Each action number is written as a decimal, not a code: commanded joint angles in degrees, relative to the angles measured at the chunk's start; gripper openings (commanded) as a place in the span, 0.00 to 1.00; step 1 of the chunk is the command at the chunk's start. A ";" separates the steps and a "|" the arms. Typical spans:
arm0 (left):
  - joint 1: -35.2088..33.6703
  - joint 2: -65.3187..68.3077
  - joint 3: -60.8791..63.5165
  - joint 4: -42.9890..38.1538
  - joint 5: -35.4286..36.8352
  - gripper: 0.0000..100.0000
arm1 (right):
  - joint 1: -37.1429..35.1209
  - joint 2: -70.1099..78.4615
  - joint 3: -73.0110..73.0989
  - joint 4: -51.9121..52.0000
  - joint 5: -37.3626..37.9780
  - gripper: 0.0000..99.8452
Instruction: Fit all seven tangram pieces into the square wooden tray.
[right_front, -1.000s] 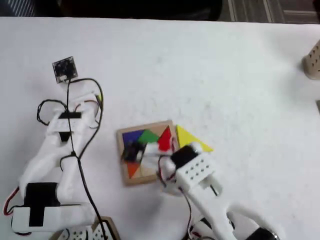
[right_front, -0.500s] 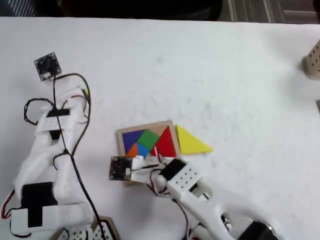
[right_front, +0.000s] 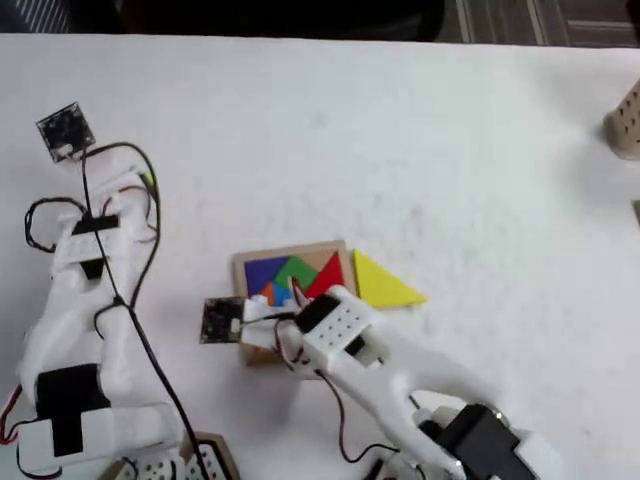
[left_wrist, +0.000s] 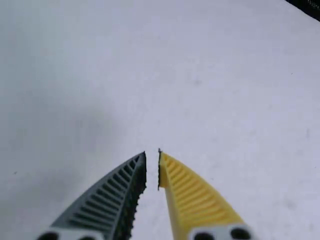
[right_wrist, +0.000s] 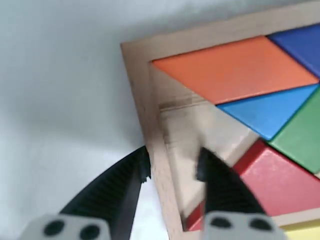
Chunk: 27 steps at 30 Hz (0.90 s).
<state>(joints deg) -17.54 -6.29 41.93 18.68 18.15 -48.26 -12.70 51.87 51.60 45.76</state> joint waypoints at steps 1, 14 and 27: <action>-0.57 -0.31 -2.90 -0.88 -0.26 0.08 | -0.04 0.92 -2.55 -0.13 -1.76 0.04; 0.13 -0.31 -2.81 -0.88 -0.26 0.08 | 9.54 1.27 -10.11 -7.43 -14.42 0.03; 0.57 -0.22 -2.81 -0.88 -0.44 0.08 | 9.63 -0.84 -11.43 12.44 -0.44 0.30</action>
<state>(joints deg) -17.54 -6.29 41.93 18.68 18.15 -39.21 -10.77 44.22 58.37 42.77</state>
